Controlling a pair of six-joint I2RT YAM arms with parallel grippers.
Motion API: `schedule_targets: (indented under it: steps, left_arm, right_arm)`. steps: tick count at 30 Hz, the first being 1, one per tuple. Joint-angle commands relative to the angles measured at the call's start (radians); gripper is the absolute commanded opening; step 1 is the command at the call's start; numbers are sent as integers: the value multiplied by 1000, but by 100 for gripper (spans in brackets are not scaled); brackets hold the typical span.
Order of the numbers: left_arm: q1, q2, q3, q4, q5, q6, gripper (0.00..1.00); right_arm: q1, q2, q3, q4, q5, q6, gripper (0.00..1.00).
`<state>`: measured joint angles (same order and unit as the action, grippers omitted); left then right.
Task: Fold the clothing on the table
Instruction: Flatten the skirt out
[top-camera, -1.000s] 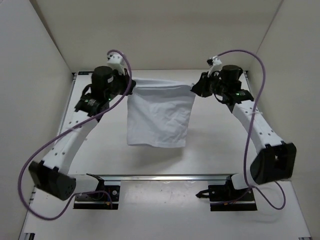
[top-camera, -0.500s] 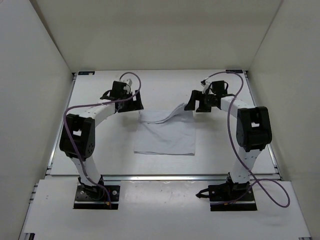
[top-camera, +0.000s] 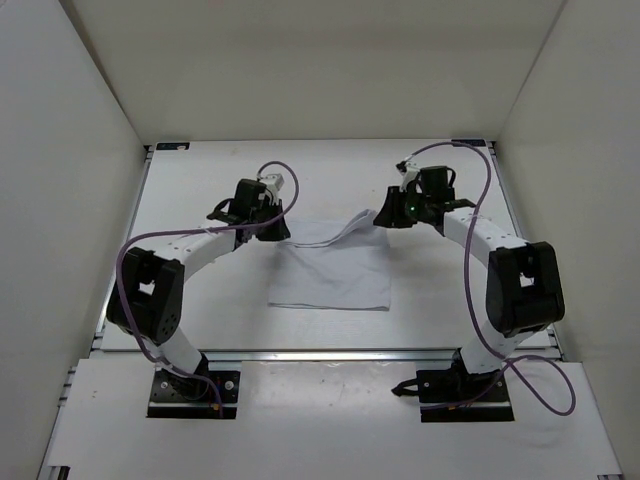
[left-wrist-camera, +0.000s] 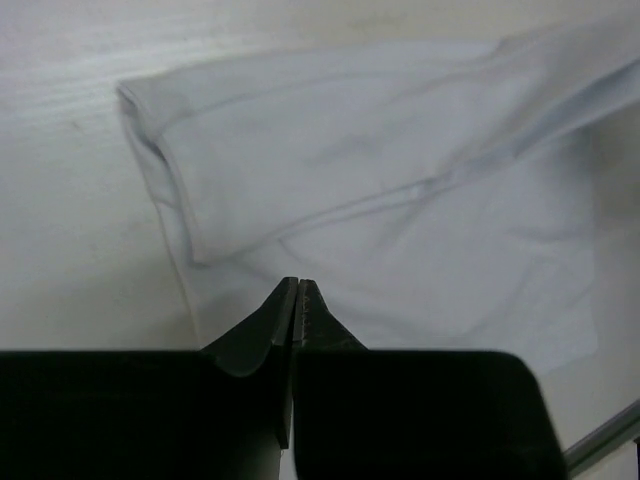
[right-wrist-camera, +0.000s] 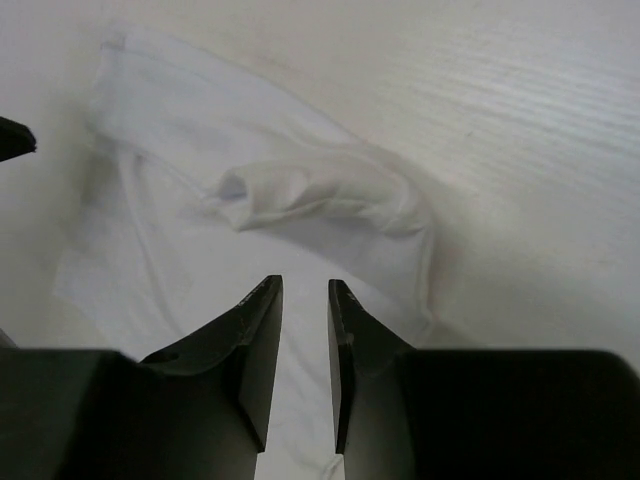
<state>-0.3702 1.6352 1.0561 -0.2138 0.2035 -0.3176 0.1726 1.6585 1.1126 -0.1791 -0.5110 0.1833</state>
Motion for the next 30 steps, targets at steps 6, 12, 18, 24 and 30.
schedule_targets:
  steps: [6,12,18,24,30]
  left_arm:
    - [-69,1,-90,84,-18,-47,17]
    - [20,35,-96,119,-46,-69,55]
    - [94,106,-51,168,16,-94,56]
    - [90,247,96,139,125,-121,53]
    - [74,279,137,139,152,-130,14]
  right_arm:
    - [111,23,-45,64,-15,-8,22]
    - [94,93,10,64,-24,-25,27]
    - [36,165,78,43,-34,-18,28]
    - [5,216,162,12,-26,-13,30]
    - [-1,233,174,38,-26,5,31]
